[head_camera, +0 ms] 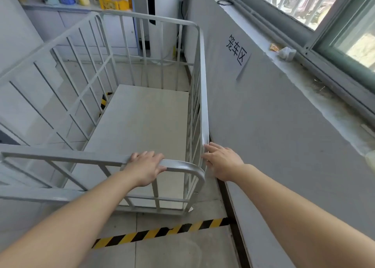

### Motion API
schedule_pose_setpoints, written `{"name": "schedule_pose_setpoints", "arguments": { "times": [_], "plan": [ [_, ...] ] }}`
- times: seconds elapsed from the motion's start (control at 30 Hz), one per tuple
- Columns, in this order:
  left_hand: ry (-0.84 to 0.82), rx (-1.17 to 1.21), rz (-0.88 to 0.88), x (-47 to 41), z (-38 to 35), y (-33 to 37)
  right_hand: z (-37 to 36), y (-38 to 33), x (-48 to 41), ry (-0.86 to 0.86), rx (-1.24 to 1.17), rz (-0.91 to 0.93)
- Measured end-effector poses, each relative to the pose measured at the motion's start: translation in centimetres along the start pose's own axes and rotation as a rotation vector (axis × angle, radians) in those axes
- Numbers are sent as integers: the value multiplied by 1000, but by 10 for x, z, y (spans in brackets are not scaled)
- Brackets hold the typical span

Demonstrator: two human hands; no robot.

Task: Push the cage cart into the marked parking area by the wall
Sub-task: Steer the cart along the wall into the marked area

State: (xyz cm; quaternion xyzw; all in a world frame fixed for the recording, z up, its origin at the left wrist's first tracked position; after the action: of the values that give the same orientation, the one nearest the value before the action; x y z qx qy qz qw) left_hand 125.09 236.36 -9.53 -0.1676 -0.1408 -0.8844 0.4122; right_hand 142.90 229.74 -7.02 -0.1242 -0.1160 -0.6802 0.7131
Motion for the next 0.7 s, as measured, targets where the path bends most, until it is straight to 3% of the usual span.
{"name": "schedule_pose_setpoints", "arguments": {
  "times": [0.7],
  "plan": [
    [30, 75, -46, 2, -14, -32, 13, 1, -48, 57, 174, 199]
  ]
}}
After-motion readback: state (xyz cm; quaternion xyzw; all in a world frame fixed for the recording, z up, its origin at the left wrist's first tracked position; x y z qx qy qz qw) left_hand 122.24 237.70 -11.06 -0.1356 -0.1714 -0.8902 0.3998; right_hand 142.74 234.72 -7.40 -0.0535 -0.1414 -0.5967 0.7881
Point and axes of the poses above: each hand's wrist, its own x-axis away from the middle knuckle, its own z-axis out of the back of the hand, y = z × x, the point moved 8 cm from there along -x, towards the middle knuckle, and after that the axes turned 2 degrees about -y, right-handed, at the moved point
